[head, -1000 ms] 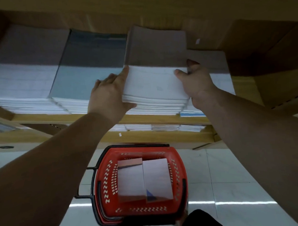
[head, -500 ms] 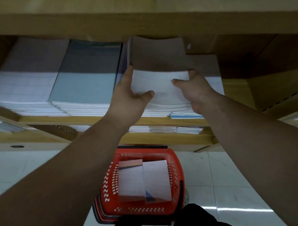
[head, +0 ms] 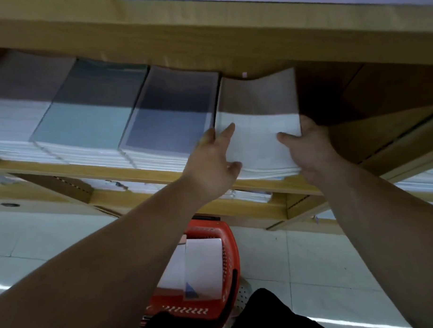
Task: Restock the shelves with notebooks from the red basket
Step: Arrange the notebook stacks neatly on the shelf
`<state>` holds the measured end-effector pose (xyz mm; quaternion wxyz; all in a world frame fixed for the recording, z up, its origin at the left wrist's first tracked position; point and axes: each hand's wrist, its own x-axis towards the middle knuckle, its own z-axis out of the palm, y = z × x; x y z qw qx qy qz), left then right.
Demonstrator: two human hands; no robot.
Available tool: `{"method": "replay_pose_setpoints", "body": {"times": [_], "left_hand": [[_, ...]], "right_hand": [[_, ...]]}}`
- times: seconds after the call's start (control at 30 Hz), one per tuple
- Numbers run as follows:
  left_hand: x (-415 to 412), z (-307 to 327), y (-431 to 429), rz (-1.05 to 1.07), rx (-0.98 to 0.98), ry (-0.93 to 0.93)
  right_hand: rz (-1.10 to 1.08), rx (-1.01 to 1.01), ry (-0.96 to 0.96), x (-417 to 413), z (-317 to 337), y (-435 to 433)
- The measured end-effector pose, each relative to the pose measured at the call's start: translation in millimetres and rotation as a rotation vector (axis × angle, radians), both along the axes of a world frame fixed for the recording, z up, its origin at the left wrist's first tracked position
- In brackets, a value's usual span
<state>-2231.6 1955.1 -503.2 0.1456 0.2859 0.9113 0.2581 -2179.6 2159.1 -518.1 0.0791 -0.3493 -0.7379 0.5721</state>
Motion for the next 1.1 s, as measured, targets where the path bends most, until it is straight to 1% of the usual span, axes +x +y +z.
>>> {"method": "replay_pose_setpoints", "body": {"times": [0.07,0.1,0.13,0.2,0.27,0.33,0.43,0.5,0.6,0.67,0.83,0.97,1.03,1.1], "left_hand": [[-0.7,-7.6,-2.2,-0.057,-0.31,0.193],[-2.0,-10.7,-4.6,-0.058,-0.407,0.248],[-3.9,-12.1,-7.6,-0.044,-0.45,0.278],[-10.3,-14.1,-14.5,0.001,-0.448,0.285],[-18.4,-14.5,-17.4,0.002,-0.443,0.255],[-27.1,-13.8,-15.0,-0.038,-0.459,0.226],[-35.6,-13.2,-14.3,-0.109,-0.493,0.231],[-37.4,-14.6,-18.1,-0.151,-0.527,0.24],[-37.6,-23.7,-18.1,-0.207,-0.592,0.317],[-40.9,-27.7,-13.4,-0.203,-0.59,0.346],[-51.3,-31.0,-6.2,-0.207,-0.605,0.386],[-47.0,-28.4,-2.0,-0.165,-0.596,0.376],[-42.7,-27.2,-3.7,-0.147,-0.566,0.426],[-35.5,-31.6,-7.8,-0.151,-0.546,0.5]], "right_hand": [[0.024,0.055,-0.065,-6.7,-10.4,-0.6],[0.016,0.062,-0.085,-10.5,-14.6,-1.4],[0.006,0.078,-0.09,-14.3,-17.0,-3.0],[-0.008,0.136,-0.117,-22.1,-22.6,-2.6],[-0.008,0.159,-0.142,-27.7,-27.8,2.0],[0.005,0.165,-0.148,-29.9,-29.3,6.0],[0.058,0.181,-0.141,-28.9,-24.4,8.4],[0.086,0.141,-0.116,-23.3,-20.4,7.7],[0.093,0.086,-0.081,-7.4,-17.4,1.3],[0.081,0.018,-0.061,-0.7,-20.7,-4.5],[0.076,-0.039,-0.082,-5.2,-27.5,-5.4],[0.132,-0.114,-0.039,-1.4,-28.1,3.6],[0.12,-0.175,0.008,5.2,-25.1,4.1],[0.129,-0.169,0.016,18.3,-26.2,1.2]]}}
